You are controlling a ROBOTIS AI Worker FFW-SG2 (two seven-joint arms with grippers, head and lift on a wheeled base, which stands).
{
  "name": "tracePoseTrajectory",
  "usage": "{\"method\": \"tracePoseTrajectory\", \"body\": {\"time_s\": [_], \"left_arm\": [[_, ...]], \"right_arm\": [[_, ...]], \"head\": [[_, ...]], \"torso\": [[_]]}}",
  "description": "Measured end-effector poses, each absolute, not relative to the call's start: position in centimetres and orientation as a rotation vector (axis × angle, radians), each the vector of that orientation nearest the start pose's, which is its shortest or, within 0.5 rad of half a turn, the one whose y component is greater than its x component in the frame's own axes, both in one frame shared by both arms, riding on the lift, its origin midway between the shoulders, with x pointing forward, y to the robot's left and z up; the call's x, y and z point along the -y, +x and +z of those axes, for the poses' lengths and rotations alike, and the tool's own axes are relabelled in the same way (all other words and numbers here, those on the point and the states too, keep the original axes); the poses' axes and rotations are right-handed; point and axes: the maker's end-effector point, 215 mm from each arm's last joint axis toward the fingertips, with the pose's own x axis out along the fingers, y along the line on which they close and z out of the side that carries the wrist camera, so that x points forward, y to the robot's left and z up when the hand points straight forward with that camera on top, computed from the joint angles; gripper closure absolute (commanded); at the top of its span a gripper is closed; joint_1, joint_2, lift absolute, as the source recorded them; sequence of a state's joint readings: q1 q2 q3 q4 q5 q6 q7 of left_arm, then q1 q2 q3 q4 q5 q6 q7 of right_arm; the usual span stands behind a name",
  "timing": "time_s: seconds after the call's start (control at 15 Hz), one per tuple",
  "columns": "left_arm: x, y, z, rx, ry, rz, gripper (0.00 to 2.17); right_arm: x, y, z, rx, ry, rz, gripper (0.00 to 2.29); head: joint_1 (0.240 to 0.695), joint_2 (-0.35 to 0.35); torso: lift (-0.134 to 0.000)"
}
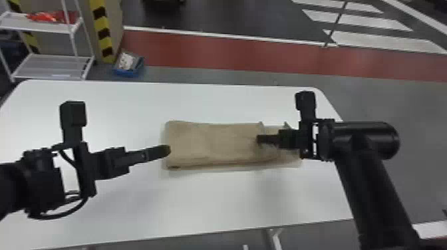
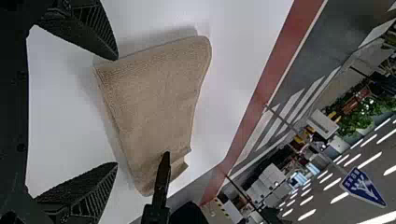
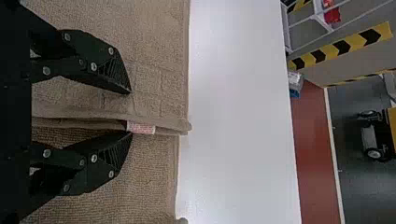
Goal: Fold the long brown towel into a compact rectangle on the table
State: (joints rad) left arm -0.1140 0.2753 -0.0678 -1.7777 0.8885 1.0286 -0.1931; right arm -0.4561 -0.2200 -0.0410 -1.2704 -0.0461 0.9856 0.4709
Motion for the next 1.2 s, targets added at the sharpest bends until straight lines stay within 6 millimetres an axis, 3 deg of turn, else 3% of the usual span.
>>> {"method": "tracePoseTrajectory", "body": {"time_s": [0.07,0.2,0.27,0.4,0.67,0.73,0.87,0.93,1.2], "left_arm": [[-8.7,50.6,-38.4,-0.707,-0.511,-0.669,0.09],[-9.0,50.7,-38.5,-0.712,-0.513,-0.666,0.09],[-9.1,50.7,-38.5,-0.713,-0.514,-0.665,0.09],[-9.3,50.7,-38.4,-0.715,-0.516,-0.663,0.09],[-9.1,50.8,-38.2,-0.714,-0.514,-0.669,0.09],[-9.0,50.8,-38.2,-0.714,-0.513,-0.670,0.09],[-8.8,50.8,-38.4,-0.719,-0.513,-0.672,0.09],[-8.8,50.8,-38.5,-0.721,-0.513,-0.673,0.09],[-8.7,50.4,-38.7,-0.735,-0.512,-0.678,0.09]], "right_arm": [[28.2,61.8,-45.7,-0.821,0.127,0.273,1.20],[28.1,61.6,-45.8,-0.828,0.142,0.279,1.20],[28.1,61.5,-45.8,-0.828,0.146,0.278,1.12],[28.1,61.4,-45.6,-0.826,0.146,0.273,0.51],[28.2,61.3,-45.4,-0.820,0.141,0.272,0.50],[28.2,61.4,-45.4,-0.815,0.138,0.271,0.61],[28.2,61.5,-45.1,-0.809,0.134,0.273,1.23],[28.2,61.5,-45.0,-0.810,0.136,0.274,1.35],[28.1,61.4,-44.8,-0.822,0.144,0.275,1.48]], "head": [[0.695,-0.192],[0.695,-0.185],[0.695,-0.184],[0.695,-0.182],[0.695,-0.184],[0.695,-0.185],[0.695,-0.187],[0.695,-0.187],[0.695,-0.188]], "torso": [[-0.120],[-0.120],[-0.120],[-0.120],[-0.120],[-0.120],[-0.120],[-0.120],[-0.120]]}}
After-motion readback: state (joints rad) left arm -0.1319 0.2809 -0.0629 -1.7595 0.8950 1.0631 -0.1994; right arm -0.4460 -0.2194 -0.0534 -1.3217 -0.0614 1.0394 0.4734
